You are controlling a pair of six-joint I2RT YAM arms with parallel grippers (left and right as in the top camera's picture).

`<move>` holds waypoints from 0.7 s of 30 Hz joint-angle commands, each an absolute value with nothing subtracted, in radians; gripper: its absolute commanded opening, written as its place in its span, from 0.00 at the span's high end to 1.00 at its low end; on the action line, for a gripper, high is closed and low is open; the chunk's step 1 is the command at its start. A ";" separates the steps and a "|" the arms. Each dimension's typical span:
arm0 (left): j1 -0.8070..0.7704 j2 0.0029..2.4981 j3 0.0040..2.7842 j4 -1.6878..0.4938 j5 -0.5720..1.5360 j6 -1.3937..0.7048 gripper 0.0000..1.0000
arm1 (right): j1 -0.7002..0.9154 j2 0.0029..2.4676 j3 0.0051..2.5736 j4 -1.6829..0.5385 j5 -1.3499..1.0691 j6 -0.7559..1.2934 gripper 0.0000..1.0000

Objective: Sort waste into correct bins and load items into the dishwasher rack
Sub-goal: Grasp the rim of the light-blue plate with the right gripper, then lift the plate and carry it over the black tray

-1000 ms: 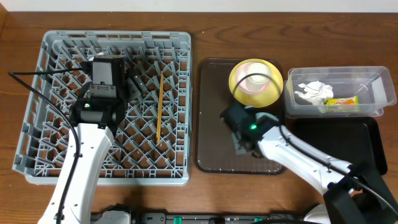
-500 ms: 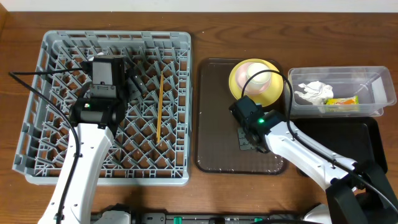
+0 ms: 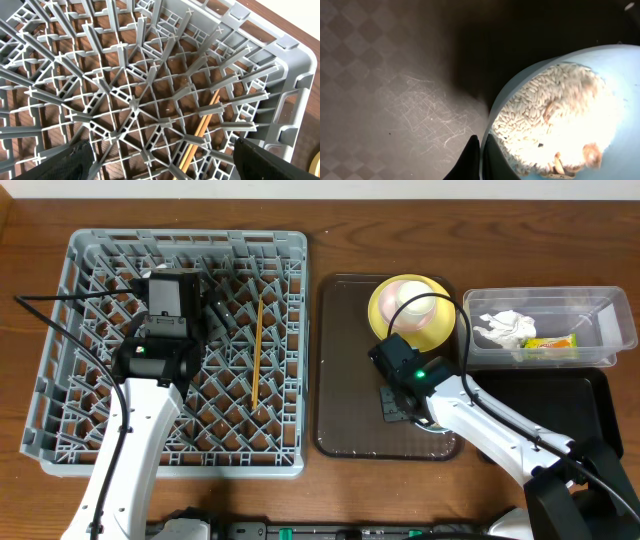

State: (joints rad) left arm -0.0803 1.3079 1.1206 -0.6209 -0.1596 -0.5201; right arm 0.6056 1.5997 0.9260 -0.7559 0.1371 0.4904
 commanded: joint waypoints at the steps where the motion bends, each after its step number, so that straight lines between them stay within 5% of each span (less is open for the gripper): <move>1: -0.078 1.306 1.130 -0.620 -0.161 -0.518 0.09 | 0.603 1.605 0.923 -0.738 0.113 0.493 0.99; 14: -0.078 1.306 1.130 -0.620 -0.161 -0.518 0.09 | 0.553 1.418 1.024 -0.828 0.032 0.451 0.99; 21: -0.078 1.306 1.130 -0.620 -0.161 -0.518 0.09 | 0.353 1.218 1.031 -0.873 -0.079 0.444 0.99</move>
